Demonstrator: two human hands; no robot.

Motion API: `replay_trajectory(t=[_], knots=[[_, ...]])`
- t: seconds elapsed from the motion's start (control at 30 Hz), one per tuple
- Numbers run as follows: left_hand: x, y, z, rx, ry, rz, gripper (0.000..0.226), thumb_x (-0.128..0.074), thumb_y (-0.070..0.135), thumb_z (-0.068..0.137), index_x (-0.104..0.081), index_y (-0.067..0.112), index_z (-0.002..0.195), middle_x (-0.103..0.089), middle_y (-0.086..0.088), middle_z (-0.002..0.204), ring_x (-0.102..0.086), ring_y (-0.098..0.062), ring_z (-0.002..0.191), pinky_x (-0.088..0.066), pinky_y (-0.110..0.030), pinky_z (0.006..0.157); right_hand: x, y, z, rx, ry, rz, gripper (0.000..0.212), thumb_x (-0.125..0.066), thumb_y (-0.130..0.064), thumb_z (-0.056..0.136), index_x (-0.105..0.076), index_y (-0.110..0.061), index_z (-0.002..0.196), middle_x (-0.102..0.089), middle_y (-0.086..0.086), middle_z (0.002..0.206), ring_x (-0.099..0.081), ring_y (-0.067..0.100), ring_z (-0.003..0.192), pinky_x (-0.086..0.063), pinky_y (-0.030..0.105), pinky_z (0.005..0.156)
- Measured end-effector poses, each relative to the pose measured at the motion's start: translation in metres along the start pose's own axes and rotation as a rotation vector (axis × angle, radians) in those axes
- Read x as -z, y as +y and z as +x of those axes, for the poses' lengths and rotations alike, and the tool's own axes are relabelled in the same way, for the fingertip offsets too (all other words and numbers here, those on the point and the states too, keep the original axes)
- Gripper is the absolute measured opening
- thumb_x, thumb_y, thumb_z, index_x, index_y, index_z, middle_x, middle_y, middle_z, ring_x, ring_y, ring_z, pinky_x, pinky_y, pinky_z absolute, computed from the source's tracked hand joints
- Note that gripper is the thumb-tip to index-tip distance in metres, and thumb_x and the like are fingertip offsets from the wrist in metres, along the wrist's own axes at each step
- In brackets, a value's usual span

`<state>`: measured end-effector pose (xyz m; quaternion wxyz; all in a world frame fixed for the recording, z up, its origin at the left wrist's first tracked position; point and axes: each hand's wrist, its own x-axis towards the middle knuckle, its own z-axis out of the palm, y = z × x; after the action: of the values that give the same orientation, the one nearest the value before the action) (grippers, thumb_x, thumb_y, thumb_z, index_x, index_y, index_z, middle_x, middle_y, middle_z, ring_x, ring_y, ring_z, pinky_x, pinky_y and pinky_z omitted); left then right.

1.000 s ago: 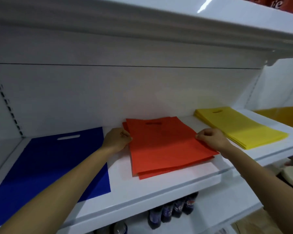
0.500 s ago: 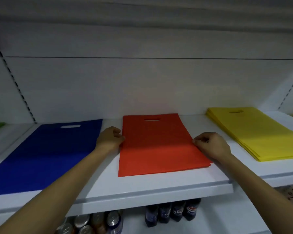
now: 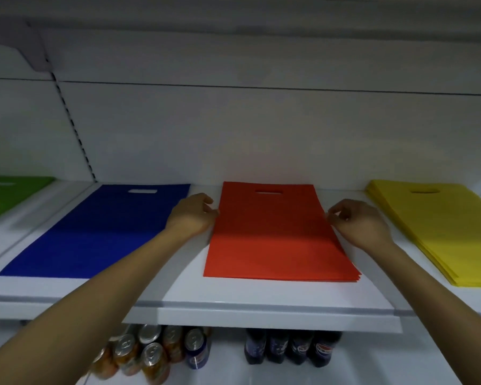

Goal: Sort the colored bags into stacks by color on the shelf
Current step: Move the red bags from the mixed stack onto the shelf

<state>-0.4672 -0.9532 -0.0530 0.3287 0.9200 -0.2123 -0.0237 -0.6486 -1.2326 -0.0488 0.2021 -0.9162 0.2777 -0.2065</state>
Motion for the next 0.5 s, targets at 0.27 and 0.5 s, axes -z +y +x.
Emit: replay_trajectory(t=[0.27, 0.5], knots=[[0.083, -0.063, -0.039, -0.230, 0.257, 0.561, 0.042, -0.049, 0.038, 0.095, -0.051, 0.022, 0.134, -0.068, 0.003, 0.104, -0.062, -0.020, 0.095, -0.048, -0.029, 0.066, -0.055, -0.158, -0.008, 0.280, -0.081, -0.001, 0.023, -0.062, -0.042, 0.085, -0.067, -0.026, 0.102, -0.068, 0.000, 0.111, -0.061, 0.025, 0.106, -0.049, 0.032, 0.084], [0.210, -0.194, -0.108, -0.004, 0.330, 0.744, 0.036, -0.047, 0.041, 0.094, -0.051, 0.024, 0.125, -0.068, 0.001, 0.111, -0.062, -0.028, 0.103, -0.049, -0.033, 0.074, -0.124, -0.344, -0.067, 0.569, -0.162, 0.049, 0.025, -0.058, -0.038, 0.090, -0.064, -0.021, 0.108, -0.067, 0.000, 0.103, -0.061, 0.022, 0.094, -0.048, 0.030, 0.070]])
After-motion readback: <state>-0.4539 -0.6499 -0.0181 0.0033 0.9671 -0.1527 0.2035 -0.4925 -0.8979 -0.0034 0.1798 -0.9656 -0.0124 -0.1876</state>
